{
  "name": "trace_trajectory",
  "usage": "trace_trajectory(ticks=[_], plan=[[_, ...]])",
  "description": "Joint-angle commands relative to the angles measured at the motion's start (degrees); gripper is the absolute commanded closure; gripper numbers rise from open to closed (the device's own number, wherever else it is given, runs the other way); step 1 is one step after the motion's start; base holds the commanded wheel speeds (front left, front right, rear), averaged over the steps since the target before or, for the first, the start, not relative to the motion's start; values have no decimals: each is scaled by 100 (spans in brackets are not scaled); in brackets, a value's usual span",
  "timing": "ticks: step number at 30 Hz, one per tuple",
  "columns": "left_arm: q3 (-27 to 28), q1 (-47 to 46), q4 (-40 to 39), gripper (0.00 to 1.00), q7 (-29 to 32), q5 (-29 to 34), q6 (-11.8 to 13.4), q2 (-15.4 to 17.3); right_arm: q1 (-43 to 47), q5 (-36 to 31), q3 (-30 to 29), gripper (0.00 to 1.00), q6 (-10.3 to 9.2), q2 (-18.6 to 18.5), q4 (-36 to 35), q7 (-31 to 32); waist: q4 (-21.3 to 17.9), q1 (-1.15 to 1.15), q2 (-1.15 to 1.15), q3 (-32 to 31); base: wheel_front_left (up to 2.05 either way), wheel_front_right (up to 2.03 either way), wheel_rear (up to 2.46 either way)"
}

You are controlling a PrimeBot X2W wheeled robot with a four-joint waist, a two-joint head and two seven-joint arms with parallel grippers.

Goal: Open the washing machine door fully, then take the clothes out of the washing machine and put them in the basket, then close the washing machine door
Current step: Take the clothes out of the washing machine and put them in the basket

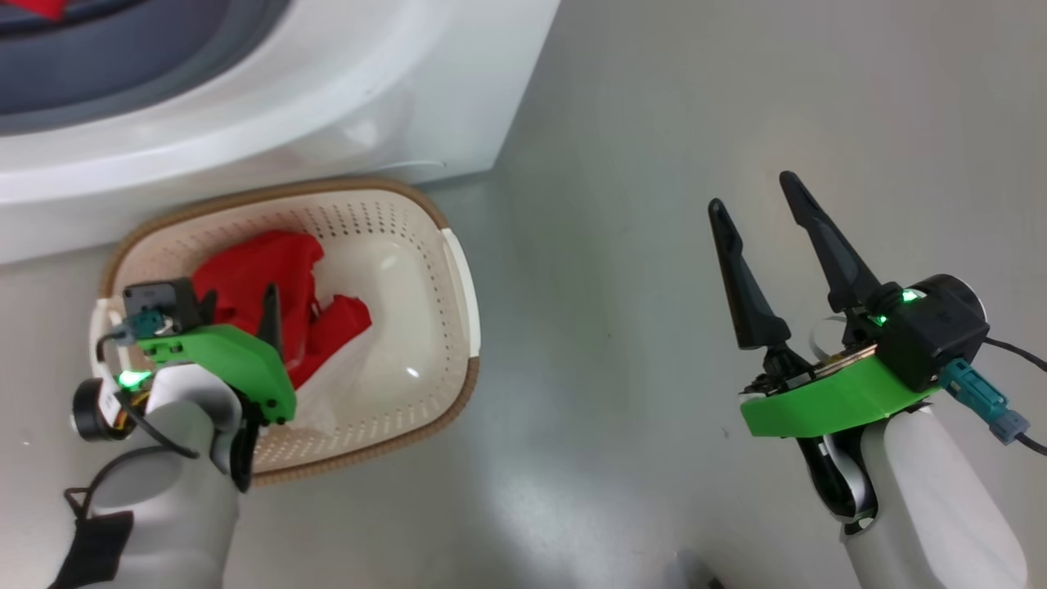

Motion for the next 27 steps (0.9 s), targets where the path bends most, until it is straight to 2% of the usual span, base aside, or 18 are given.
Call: trace_trajectory(ticks=[1, 9, 19, 20, 23, 27], plan=[[97, 168, -97, 0, -81, -37, 11, 139, 111, -10, 69, 0, 28, -7, -106, -36, 115, 0, 0, -153, 0, 0, 0], [225, 543, -856, 0, -216, -50, -1, 99, 215, -118, -174, 0, 28, -7, -44, -36, 330, 0, 0, -584, 0, 0, 0], [807, 1641, -3112, 0, -219, 236, 333, 13, 449, -297, -401, 0, 28, -7, -7, -36, 542, 0, 0, -1248, 0, 0, 0], [866, 1887, -3562, 0, -220, 392, 392, -3, 504, -351, -401, 0, 28, -7, -13, -36, 567, 0, 0, -1395, 0, 0, 0], [974, 2256, -4230, 0, -220, 581, 501, -46, 592, -410, -424, 0, 28, -7, -12, -36, 589, 0, 0, -1608, 0, 0, 0], [1136, 2696, -5054, 0, -220, 703, 509, -117, 707, -498, -498, 0, 28, -7, -18, -36, 628, 0, 0, -1853, 0, 0, 0]])
